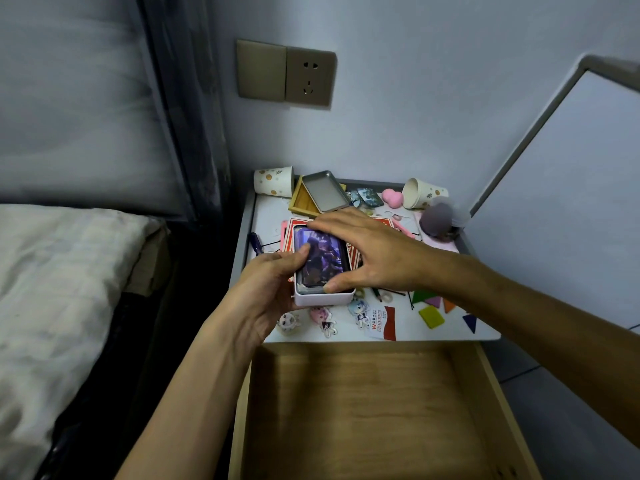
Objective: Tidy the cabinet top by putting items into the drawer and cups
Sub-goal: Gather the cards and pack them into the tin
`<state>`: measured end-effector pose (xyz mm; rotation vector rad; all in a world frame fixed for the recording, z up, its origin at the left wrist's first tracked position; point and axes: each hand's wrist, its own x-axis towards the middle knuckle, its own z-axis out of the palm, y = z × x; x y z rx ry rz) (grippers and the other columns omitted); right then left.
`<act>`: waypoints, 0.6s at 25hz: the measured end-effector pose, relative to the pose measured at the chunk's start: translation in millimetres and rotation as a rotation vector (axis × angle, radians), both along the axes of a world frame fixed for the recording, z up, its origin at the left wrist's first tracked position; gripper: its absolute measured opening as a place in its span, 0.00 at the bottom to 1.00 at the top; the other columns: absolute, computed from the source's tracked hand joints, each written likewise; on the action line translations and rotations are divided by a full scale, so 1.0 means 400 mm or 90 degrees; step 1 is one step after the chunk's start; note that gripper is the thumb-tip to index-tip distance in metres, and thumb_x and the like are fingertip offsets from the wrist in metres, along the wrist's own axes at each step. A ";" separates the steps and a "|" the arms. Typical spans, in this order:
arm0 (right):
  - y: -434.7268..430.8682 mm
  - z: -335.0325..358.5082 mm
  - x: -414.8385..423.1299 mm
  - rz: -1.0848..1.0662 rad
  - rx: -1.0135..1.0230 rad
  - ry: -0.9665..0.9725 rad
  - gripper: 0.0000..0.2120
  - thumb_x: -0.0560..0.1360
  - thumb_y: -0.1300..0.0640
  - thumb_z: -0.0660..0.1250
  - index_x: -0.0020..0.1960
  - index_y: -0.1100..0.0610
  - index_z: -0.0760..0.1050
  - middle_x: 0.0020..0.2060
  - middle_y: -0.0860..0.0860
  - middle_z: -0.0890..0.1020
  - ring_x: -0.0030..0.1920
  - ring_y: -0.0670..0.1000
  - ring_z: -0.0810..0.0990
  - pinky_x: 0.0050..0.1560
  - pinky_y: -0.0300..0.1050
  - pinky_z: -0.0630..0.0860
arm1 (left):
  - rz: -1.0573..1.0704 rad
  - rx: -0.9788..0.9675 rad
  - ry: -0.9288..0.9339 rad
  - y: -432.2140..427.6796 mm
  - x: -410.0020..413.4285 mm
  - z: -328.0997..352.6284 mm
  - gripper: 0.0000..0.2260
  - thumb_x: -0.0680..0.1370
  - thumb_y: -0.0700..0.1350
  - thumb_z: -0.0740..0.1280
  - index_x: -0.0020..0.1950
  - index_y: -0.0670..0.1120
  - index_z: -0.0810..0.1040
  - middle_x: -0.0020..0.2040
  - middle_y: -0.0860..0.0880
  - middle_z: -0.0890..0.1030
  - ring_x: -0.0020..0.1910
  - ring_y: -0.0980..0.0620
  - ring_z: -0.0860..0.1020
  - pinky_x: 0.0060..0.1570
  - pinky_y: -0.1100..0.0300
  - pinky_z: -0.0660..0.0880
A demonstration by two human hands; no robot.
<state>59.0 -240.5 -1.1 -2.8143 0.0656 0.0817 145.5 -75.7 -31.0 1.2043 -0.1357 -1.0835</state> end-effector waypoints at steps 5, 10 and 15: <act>0.000 -0.003 -0.004 -0.005 0.014 0.016 0.40 0.73 0.39 0.68 0.78 0.50 0.55 0.76 0.49 0.58 0.74 0.46 0.55 0.72 0.50 0.59 | 0.012 -0.004 0.006 -0.007 0.003 -0.003 0.11 0.78 0.43 0.66 0.52 0.36 0.80 0.47 0.38 0.83 0.40 0.45 0.81 0.44 0.53 0.77; 0.010 -0.012 -0.006 0.006 0.037 0.016 0.36 0.76 0.44 0.67 0.78 0.51 0.54 0.77 0.49 0.56 0.75 0.47 0.52 0.73 0.51 0.59 | 0.040 0.000 0.006 -0.005 0.003 -0.005 0.09 0.78 0.41 0.67 0.51 0.34 0.80 0.44 0.38 0.83 0.37 0.45 0.82 0.40 0.53 0.80; 0.015 -0.032 0.024 0.020 0.072 0.016 0.35 0.77 0.48 0.67 0.78 0.51 0.55 0.77 0.49 0.57 0.76 0.46 0.52 0.73 0.49 0.58 | 0.084 0.037 -0.021 -0.004 0.017 -0.017 0.11 0.79 0.41 0.67 0.53 0.33 0.79 0.44 0.39 0.84 0.35 0.47 0.82 0.39 0.54 0.80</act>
